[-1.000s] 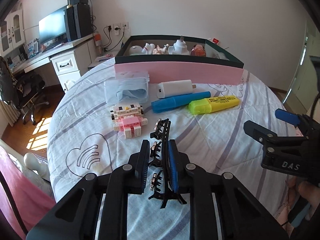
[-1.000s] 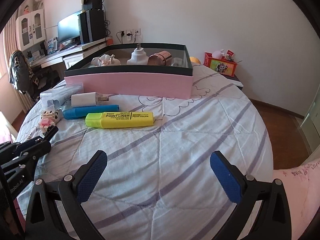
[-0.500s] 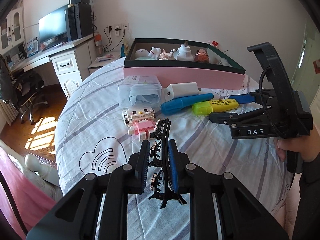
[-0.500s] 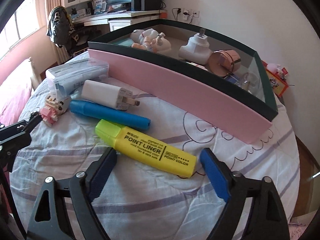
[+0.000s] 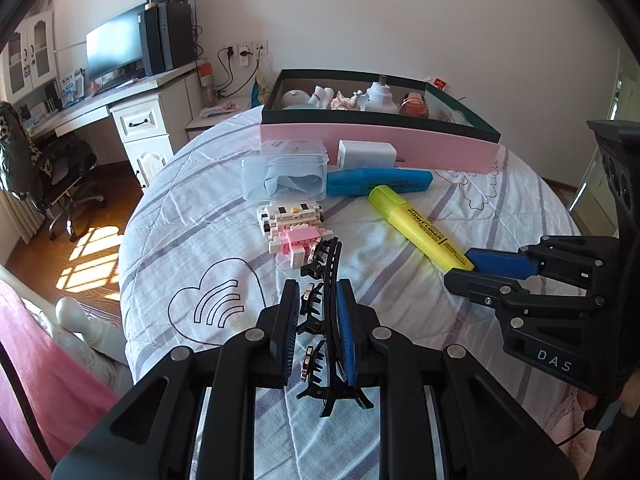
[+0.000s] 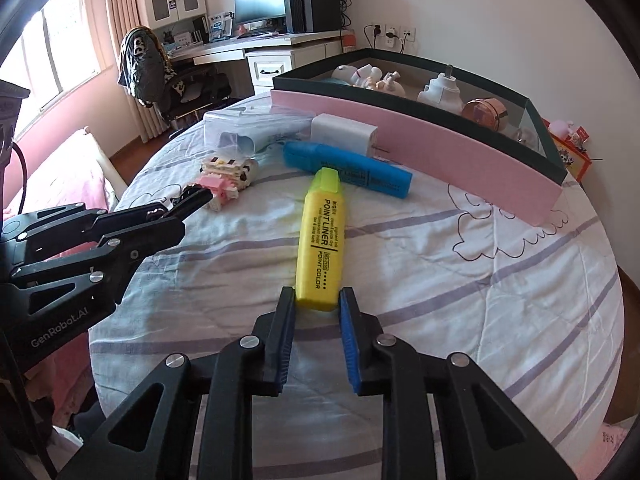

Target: Organize rigid objects

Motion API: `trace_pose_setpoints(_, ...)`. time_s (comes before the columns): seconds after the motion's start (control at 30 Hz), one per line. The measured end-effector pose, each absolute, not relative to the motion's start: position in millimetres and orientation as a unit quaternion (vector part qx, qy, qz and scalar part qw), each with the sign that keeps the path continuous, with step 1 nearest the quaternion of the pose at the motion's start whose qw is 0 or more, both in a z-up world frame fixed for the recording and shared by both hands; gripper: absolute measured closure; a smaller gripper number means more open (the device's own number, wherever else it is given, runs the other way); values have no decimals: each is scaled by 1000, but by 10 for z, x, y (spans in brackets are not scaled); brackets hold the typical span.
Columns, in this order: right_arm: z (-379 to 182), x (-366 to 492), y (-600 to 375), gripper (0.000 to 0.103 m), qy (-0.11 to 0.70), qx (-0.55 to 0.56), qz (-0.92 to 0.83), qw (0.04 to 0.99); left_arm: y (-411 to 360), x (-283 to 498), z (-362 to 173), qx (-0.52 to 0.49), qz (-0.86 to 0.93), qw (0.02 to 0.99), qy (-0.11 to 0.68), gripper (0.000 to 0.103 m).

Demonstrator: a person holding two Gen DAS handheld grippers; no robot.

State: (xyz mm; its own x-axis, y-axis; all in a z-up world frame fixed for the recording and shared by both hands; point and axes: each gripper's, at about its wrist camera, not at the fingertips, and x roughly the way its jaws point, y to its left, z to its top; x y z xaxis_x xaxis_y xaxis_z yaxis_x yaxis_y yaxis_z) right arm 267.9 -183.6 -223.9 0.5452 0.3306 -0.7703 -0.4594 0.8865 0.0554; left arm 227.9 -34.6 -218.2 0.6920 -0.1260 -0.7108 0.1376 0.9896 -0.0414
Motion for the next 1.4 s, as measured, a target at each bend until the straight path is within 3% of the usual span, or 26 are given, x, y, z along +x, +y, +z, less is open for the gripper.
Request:
trace_pose_setpoints(0.03, -2240, 2711, -1833, 61, 419, -74, 212, 880, -337, 2286, -2184, 6, -70, 920, 386, 84)
trace_pose_setpoints(0.1, -2246, 2814, -1821, 47, 420, -64, 194, 884, -327, 2299, -2188, 6, -66, 920, 386, 84)
trace_pose_setpoints(0.17, -2264, 2912, -1801, 47, 421, -46, 209, 881, -313, 2309, -2198, 6, -64, 920, 387, 84)
trace_pose_setpoints(0.27, -2292, 3031, -1725, 48, 425, -46, 200, 882, -285, 2331, -2200, 4, -62, 920, 387, 84)
trace_pose_setpoints(0.3, -2289, 3041, -1708, 54, 424, -48, 199, 882, -288, 2343, -2205, 5, -62, 920, 387, 84)
trace_pose_setpoints(0.33, -2285, 3050, -1694, 77, 424, -49, 198, 882, -290, 2357, -2208, 5, -62, 919, 388, 84)
trace_pose_setpoints(0.5, -2217, 2888, -1738, 77, 400, -42, 201, 893, -304, 2324, -2147, -1, -67, 924, 376, 85)
trace_pose_setpoints(0.73, -1811, 2261, -2004, 76, 308, 31, 172, 935, -385, 2130, -1879, -3, -87, 939, 333, 91)
trace_pose_setpoints(1.4, -1073, 1552, -2032, 76, 190, 30, 128, 973, -749, 1476, -1005, 23, -107, 974, 198, 93)
